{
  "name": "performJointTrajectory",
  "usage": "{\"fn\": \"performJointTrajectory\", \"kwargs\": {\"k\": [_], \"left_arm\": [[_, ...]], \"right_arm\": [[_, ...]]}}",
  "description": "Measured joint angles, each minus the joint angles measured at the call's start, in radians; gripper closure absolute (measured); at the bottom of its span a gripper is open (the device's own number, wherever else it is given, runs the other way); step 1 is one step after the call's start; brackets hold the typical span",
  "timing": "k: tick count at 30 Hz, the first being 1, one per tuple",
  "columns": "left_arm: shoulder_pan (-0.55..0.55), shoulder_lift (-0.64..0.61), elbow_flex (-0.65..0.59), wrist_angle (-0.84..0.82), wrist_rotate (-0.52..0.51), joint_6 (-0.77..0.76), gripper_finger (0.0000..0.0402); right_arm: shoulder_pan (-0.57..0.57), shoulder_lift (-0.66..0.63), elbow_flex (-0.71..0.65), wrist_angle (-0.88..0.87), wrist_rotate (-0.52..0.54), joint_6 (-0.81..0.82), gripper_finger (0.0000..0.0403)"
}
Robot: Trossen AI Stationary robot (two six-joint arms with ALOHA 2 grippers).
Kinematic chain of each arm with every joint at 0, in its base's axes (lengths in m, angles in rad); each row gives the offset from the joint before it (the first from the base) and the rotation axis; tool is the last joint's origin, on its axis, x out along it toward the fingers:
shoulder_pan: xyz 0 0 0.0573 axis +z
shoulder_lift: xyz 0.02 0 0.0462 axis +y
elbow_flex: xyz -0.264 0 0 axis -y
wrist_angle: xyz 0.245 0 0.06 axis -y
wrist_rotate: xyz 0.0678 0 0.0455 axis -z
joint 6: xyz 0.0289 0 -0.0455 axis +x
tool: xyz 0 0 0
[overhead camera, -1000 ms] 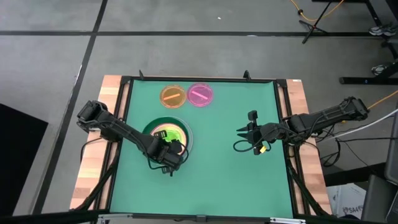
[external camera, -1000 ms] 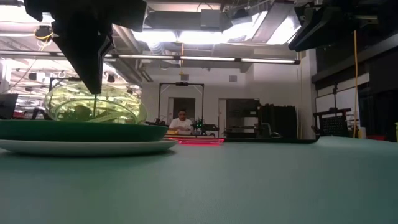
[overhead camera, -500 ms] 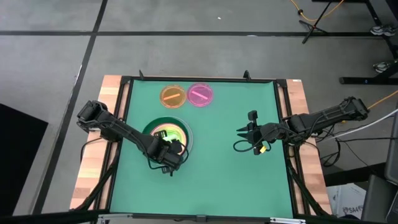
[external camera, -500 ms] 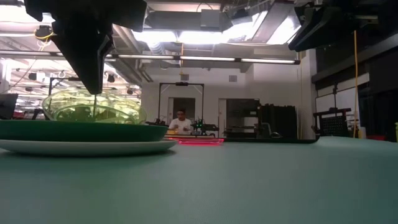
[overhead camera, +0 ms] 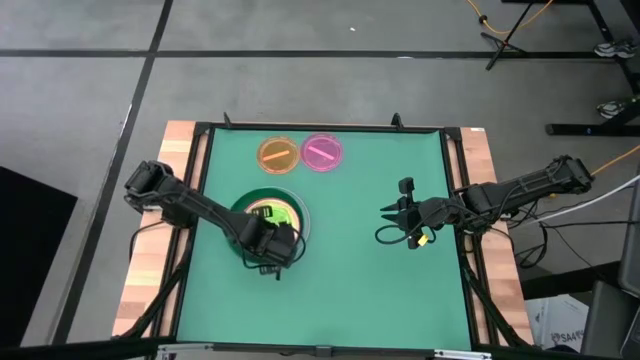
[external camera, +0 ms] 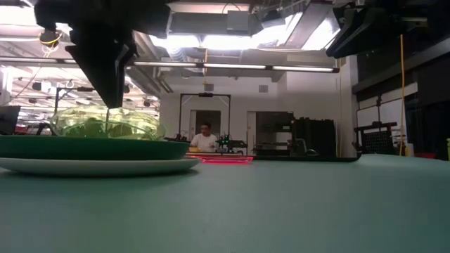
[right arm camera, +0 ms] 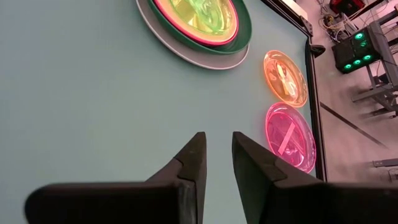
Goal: Stack plastic plates
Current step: Stack the transparent green plate on top of the transparent green plate, then stack the transparent orange plate on top of the the transparent green plate
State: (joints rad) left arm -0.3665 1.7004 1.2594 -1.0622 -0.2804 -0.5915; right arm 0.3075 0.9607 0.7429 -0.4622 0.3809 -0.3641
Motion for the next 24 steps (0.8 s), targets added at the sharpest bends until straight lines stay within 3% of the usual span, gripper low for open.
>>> {"fn": "performJointTrajectory", "kwargs": {"k": [4, 15, 24], "left_arm": [[0.026, 0.0, 0.0, 0.0, 0.022, 0.0, 0.0313], [0.062, 0.0, 0.0, 0.002, 0.02, 0.001, 0.0223], [0.058, 0.0, 0.0, 0.077, 0.02, -0.034, 0.0212]], "right_arm": [[0.0, 0.0, 0.0, 0.0, 0.0, 0.0, 0.0331], [0.0, 0.0, 0.0, 0.0, 0.0, 0.0, 0.0331], [0.0, 0.0, 0.0, 0.0, 0.0, 0.0, 0.0331]]}}
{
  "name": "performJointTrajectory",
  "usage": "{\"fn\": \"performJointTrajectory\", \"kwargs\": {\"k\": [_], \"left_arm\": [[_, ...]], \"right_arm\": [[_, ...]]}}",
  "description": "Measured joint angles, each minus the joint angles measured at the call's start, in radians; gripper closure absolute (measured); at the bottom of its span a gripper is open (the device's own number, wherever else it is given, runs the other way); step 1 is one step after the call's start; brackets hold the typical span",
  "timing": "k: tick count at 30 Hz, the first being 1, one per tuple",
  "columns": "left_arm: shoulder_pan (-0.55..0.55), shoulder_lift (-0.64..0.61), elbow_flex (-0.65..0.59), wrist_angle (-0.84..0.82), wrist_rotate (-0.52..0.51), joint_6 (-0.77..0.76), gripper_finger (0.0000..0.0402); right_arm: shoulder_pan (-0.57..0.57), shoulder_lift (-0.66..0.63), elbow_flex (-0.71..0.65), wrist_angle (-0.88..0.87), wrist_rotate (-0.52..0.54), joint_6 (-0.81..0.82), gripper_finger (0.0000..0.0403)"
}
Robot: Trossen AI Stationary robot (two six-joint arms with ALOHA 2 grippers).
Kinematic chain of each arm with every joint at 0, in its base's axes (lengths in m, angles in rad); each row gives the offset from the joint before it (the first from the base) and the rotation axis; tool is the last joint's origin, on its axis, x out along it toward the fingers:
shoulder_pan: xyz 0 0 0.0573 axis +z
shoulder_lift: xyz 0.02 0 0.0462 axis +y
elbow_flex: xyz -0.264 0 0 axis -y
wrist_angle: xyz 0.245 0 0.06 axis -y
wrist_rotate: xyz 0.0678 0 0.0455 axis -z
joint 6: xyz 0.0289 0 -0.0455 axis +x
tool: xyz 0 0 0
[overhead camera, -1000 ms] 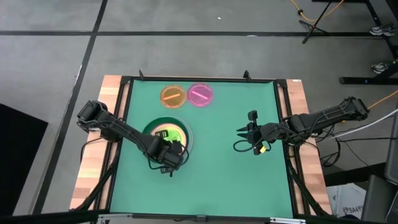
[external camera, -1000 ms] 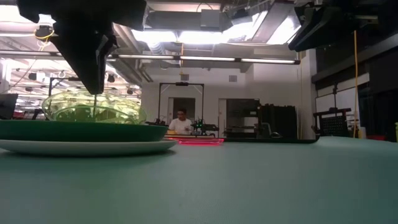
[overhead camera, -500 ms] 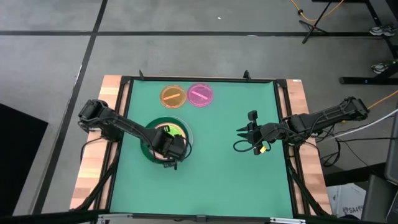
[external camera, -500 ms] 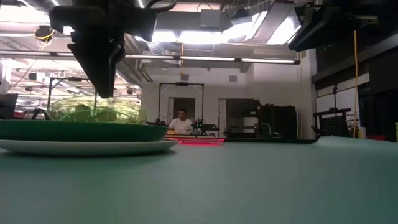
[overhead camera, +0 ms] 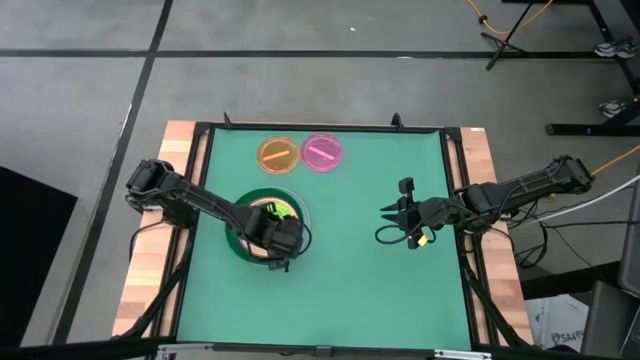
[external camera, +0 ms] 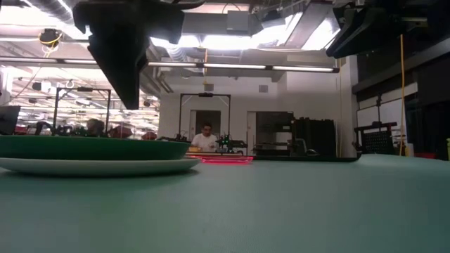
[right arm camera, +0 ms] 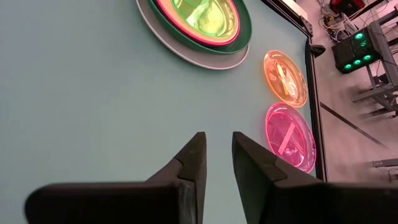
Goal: Stack plastic plates
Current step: Stack the transparent orange plate on top of the the transparent green plate
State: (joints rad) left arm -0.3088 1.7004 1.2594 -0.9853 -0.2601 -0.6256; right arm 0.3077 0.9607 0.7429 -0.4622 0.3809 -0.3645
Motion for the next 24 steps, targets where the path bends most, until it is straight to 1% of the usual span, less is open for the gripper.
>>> {"fn": "performJointTrajectory", "kwargs": {"k": [16, 20, 24], "left_arm": [[0.01, 0.0, 0.0, 0.004, -0.011, 0.007, 0.0212], [0.032, 0.0, 0.0, 0.021, -0.011, 0.008, 0.0212], [0.076, 0.0, 0.0, 0.044, -0.012, 0.008, 0.0212]], "right_arm": [[0.0, 0.0, 0.0, 0.0, 0.0, 0.0, 0.0331], [0.0, 0.0, 0.0, 0.0, 0.0, 0.0, 0.0331], [0.0, 0.006, 0.0, -0.001, 0.0, 0.0, 0.0331]]}}
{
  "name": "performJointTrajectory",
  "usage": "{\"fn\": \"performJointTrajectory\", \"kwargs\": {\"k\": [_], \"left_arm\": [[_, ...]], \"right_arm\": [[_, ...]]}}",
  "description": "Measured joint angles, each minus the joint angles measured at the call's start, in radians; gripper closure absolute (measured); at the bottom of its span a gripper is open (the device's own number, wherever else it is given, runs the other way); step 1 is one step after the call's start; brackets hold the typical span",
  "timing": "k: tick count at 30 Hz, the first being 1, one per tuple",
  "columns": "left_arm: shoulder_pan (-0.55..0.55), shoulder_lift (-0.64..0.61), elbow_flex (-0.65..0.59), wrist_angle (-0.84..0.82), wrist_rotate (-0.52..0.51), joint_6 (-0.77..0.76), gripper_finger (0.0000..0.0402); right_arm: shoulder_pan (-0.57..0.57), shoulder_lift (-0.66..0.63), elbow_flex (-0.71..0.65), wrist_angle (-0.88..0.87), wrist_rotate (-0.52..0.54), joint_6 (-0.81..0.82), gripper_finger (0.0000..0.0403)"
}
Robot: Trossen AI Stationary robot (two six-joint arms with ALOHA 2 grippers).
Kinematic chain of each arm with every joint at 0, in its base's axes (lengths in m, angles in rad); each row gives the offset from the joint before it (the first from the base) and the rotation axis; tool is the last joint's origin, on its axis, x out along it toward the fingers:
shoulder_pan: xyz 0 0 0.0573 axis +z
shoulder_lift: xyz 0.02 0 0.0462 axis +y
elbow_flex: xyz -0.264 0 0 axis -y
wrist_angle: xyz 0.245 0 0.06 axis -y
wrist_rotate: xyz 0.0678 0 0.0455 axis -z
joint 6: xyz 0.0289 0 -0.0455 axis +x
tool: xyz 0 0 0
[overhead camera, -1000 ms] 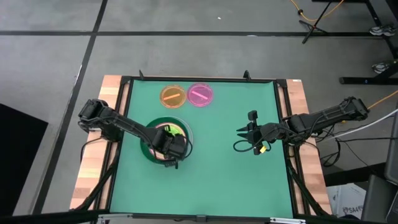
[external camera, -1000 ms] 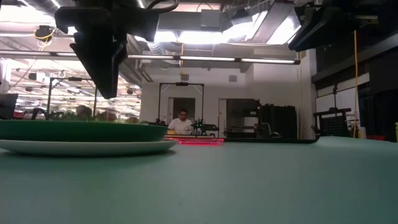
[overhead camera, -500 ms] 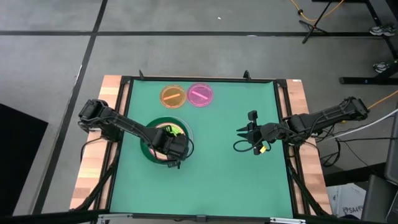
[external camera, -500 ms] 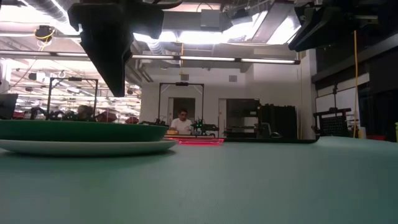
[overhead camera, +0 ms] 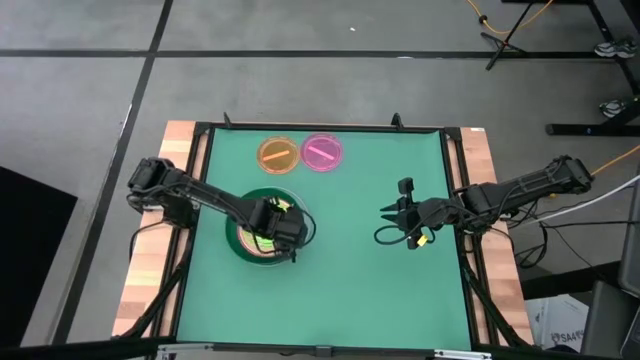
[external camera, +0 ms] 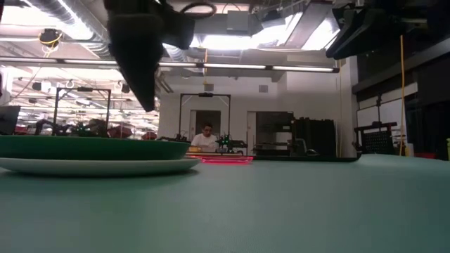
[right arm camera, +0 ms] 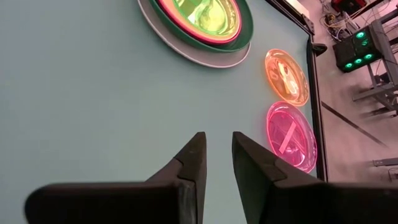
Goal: Stack plastic plates
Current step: Stack the transparent orange plate on top of the the transparent green plate
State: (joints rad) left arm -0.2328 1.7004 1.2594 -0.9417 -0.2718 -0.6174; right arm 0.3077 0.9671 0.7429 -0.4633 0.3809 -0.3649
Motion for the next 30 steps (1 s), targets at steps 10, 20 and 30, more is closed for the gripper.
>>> {"fn": "performJointTrajectory", "kwargs": {"k": [10, 20, 30], "left_arm": [[0.177, 0.0, 0.0, 0.036, -0.002, 0.125, 0.0212], [0.383, 0.0, 0.0, 0.152, -0.001, 0.3, 0.0212], [0.573, 0.0, 0.0, 0.255, 0.001, 0.341, 0.0212]], "right_arm": [[0.0, 0.036, 0.0, 0.003, 0.0, 0.0, 0.0331], [0.0, 0.044, 0.0, 0.005, 0.0, 0.0, 0.0331], [0.0, 0.044, 0.0, 0.005, 0.0, 0.0, 0.0331]]}}
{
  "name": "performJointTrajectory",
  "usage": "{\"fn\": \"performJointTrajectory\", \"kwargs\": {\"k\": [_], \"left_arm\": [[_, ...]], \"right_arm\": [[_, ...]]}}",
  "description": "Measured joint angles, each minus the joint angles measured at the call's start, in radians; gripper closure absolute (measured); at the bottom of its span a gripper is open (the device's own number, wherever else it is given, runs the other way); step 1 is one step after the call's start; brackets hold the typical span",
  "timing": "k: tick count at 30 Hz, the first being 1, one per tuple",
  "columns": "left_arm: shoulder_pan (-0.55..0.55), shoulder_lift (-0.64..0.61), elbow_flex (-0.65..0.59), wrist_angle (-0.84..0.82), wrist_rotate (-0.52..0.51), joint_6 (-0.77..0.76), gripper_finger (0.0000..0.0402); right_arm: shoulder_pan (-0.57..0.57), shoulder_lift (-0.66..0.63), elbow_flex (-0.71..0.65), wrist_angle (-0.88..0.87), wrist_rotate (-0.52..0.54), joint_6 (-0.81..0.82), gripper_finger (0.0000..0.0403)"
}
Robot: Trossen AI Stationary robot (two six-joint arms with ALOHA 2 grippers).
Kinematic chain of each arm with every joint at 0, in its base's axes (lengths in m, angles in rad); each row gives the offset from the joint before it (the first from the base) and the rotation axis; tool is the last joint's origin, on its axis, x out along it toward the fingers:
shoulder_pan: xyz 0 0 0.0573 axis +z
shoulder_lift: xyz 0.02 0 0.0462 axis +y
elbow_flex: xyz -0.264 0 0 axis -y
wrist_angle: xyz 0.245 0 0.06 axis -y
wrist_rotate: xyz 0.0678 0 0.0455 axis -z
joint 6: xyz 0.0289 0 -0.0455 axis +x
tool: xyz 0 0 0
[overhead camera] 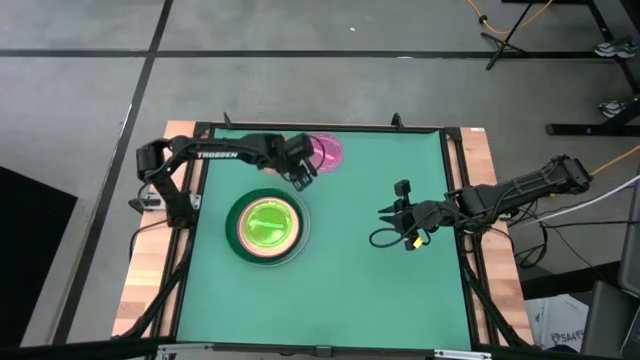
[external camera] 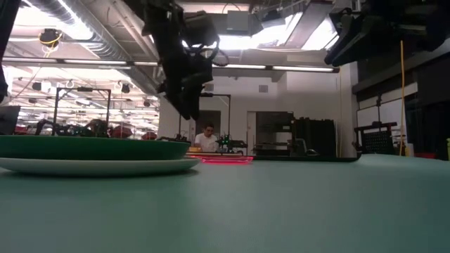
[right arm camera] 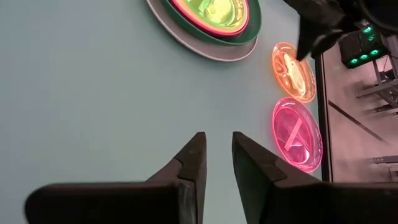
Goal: Stack plastic plates
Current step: Stack the transparent orange plate on top of the the transparent green plate
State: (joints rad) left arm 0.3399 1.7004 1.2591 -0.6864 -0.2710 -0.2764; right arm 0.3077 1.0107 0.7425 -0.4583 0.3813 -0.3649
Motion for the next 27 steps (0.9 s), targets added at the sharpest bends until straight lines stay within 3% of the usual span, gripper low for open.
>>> {"fn": "performJointTrajectory", "kwargs": {"k": [12, 27], "left_arm": [[0.149, 0.005, 0.0, 0.001, 0.015, 0.001, 0.0212], [0.166, 0.194, 0.0, 0.013, 0.084, 0.001, 0.0212]], "right_arm": [[0.0, 0.0, 0.0, 0.0, 0.0, -0.006, 0.0331], [0.0, 0.0, 0.0, 0.001, 0.0, -0.006, 0.0331]]}}
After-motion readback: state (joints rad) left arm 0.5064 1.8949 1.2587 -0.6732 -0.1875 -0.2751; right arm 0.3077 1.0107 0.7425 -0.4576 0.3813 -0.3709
